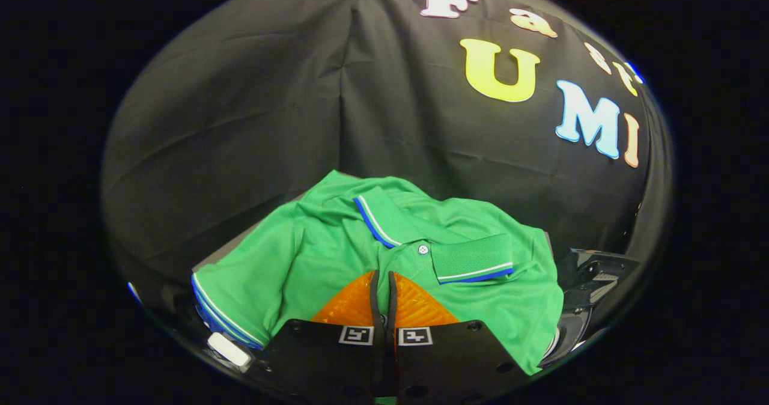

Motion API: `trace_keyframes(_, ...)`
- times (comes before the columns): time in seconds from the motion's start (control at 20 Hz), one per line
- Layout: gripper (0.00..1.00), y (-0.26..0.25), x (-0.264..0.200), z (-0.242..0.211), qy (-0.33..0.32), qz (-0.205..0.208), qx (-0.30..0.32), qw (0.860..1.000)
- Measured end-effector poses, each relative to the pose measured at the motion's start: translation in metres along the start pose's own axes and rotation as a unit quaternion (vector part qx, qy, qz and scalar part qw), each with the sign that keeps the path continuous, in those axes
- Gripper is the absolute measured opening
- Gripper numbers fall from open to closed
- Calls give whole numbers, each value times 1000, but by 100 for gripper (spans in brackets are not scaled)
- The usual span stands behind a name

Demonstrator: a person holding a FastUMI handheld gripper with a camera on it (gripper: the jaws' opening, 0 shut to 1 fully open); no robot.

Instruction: Put the clothes into the washing machine and then close the washing machine lid.

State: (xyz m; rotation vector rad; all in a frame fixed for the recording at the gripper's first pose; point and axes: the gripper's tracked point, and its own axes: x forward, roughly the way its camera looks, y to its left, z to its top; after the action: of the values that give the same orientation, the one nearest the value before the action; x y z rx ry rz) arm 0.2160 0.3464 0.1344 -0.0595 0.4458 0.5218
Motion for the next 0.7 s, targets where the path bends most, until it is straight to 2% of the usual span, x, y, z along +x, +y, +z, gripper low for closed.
trace_keyframes(0.4, 1, -79, -89, 62, -88, 10, 102, 991)
trace_keyframes(0.7, 1, -165, -145, 67, -125, -45, 134, 982)
